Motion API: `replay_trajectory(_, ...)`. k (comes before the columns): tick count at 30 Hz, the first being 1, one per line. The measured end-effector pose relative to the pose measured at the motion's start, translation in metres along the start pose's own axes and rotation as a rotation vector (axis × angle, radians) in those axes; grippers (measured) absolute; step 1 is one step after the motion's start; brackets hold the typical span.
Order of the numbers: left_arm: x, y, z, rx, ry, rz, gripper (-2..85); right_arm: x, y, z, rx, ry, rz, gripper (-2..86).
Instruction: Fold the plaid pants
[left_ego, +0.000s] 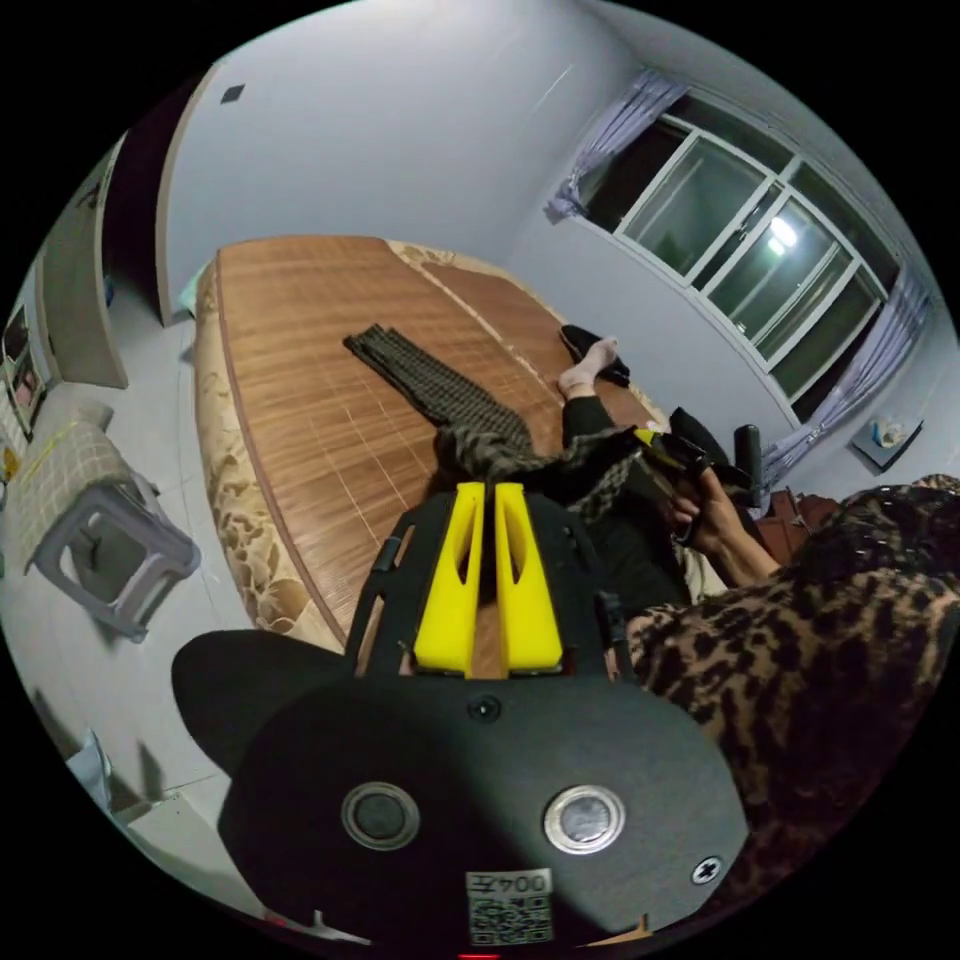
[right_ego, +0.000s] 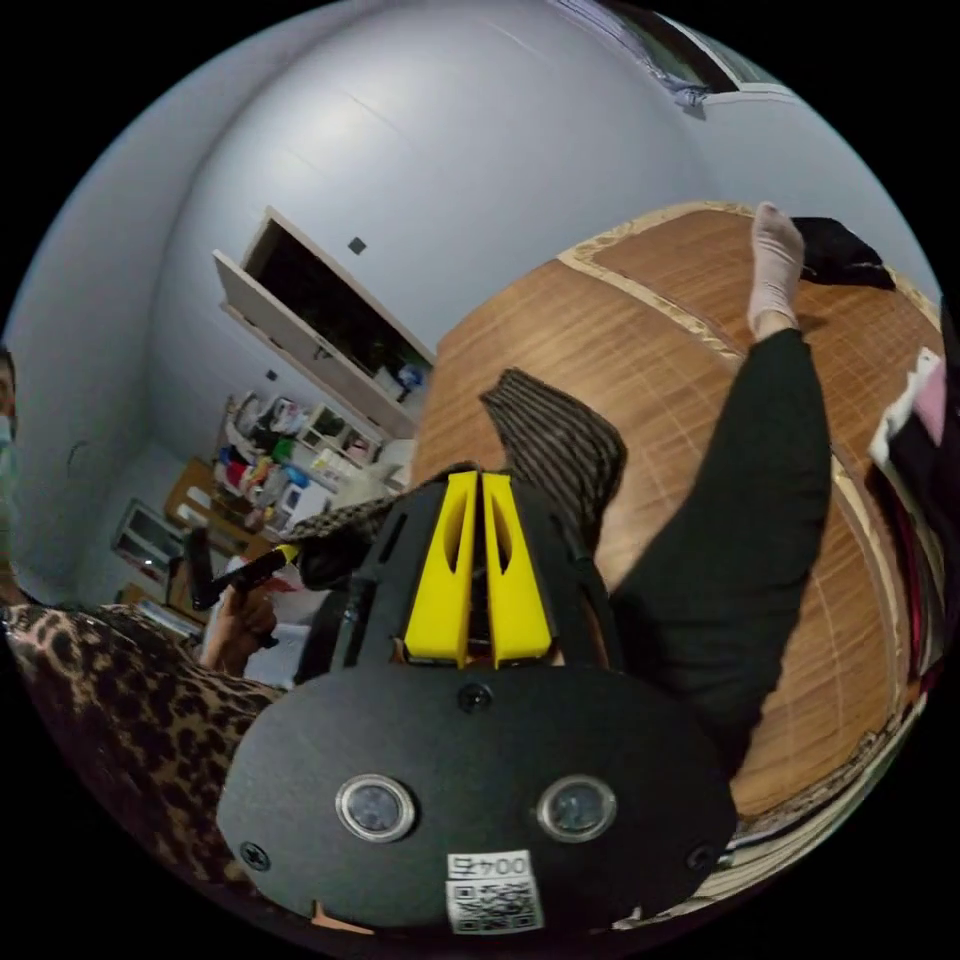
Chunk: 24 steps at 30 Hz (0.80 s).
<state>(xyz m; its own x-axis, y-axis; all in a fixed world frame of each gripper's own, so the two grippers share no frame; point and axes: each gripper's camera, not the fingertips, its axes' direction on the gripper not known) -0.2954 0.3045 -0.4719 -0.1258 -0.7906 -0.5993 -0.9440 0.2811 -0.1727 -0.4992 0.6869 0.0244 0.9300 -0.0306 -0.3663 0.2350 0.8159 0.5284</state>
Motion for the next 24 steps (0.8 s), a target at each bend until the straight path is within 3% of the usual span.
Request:
replay_trajectory(3,0.048,0.0,-0.066,0.06,-0.012,0.047,2.1,-0.039,-0.026,-0.025,0.048,-0.143,-0.096,-0.3)
replay_trajectory(6,0.073,0.0,-0.081,-0.029,-0.132,0.085,2.5,-0.074,-0.05,-0.038,0.032,-0.176,-0.257,-0.3)
replay_trajectory(13,0.066,0.035,0.01,-0.229,-0.186,-0.06,6.8,-0.088,-0.038,0.017,-0.191,-0.18,-0.257,-0.4)
replay_trajectory(24,0.217,-0.029,0.129,-0.314,-0.212,0.328,13.4,-0.11,-0.04,0.019,-0.199,-0.242,-0.24,-0.4)
